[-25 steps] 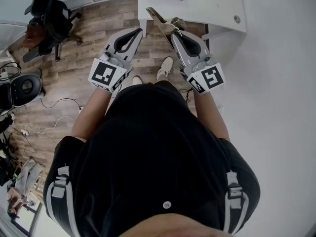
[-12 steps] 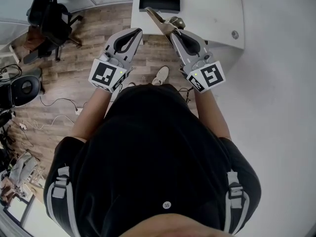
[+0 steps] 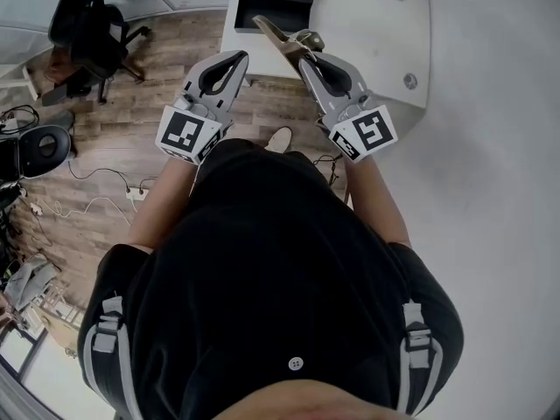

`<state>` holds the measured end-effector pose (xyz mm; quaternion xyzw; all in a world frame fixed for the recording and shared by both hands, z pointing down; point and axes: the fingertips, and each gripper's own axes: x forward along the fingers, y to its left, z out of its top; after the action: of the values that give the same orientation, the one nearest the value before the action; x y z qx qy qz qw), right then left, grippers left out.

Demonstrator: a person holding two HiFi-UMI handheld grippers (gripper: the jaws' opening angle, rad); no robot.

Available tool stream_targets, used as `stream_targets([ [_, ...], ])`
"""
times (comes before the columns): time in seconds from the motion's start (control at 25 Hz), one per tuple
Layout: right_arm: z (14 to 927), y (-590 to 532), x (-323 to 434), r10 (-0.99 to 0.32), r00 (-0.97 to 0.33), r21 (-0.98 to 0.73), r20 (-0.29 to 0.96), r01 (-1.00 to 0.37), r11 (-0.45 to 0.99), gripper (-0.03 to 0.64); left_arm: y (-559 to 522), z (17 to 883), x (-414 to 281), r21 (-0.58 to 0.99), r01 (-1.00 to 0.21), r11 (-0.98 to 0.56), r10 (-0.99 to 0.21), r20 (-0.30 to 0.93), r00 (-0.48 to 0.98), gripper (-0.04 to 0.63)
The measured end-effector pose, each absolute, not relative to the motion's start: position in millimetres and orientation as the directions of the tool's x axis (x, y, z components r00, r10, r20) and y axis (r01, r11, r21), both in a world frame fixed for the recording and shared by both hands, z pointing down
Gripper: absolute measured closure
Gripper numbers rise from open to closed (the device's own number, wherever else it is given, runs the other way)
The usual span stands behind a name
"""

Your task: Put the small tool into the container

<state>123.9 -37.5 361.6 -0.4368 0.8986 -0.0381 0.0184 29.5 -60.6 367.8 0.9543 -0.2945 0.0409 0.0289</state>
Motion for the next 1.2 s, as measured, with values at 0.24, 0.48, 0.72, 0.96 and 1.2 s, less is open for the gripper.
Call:
stream_targets([
  [0.24,380,-56,134,-0.777,-0.630,-0.107,0.011,-0.773,0.625,0.580,-71,379,36,0.027,-0.586,-0.810,-0.580,0.109,0.807,0.588],
  [0.48,389,-86,132,-0.770,-0.636,-0.103,0.051,-0.770,0.629,0.580,-100,387,32,0.053,-0.599,-0.799,-0.590,0.120,0.798,0.588],
  [0.72,419,-129,129,-0.773,-0.620,-0.088,0.135,-0.785,0.613,0.580,-144,400,30,0.049,-0.574,-0.818,-0.567,0.106,0.817,0.588],
  [0.96,456,-171,125,-0.765,-0.595,-0.063,0.246,-0.797,0.600,0.580,-188,415,23,0.058,-0.522,-0.851,-0.515,0.107,0.851,0.588],
  [1.2,502,-206,120,-0.752,-0.560,-0.089,0.347,-0.818,0.568,0.580,-229,427,21,0.079,-0.485,-0.871,-0.479,0.081,0.874,0.588],
])
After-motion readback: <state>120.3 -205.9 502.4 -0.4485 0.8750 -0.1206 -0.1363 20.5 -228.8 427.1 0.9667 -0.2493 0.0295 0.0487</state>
